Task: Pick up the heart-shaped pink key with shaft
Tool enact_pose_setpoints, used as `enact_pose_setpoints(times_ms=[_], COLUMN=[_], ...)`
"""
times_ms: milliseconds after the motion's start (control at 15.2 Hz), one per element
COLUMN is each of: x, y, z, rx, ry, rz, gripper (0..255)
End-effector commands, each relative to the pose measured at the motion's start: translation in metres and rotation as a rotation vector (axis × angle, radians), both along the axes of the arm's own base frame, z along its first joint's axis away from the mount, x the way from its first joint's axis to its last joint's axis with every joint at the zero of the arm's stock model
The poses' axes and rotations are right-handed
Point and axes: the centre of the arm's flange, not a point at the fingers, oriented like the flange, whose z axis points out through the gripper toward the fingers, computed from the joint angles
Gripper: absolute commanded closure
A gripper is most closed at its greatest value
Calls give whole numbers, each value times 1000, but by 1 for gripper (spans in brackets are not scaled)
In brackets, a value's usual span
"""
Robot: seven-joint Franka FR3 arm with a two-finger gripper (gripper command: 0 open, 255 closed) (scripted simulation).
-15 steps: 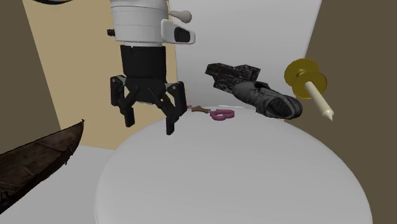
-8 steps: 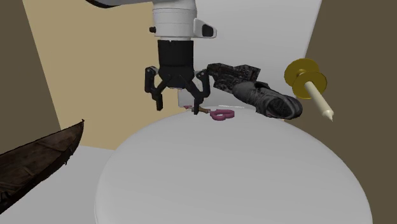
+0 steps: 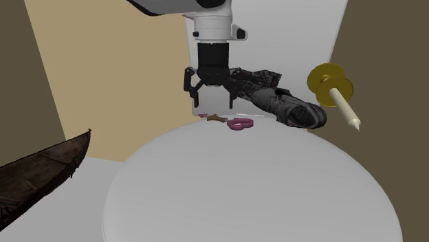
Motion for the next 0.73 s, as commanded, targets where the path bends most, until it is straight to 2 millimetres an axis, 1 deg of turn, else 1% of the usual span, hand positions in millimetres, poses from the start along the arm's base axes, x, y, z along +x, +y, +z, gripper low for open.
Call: enact_pose_setpoints(times_ms=[0, 462, 594, 660], x=[21, 21, 21, 22], y=[2, 2, 2, 2], z=[3, -34, -37, -36], rx=[-3, -3, -3, -3], ry=[-6, -6, -6, -6], rz=[18, 18, 18, 18], gripper=[0, 0, 0, 255])
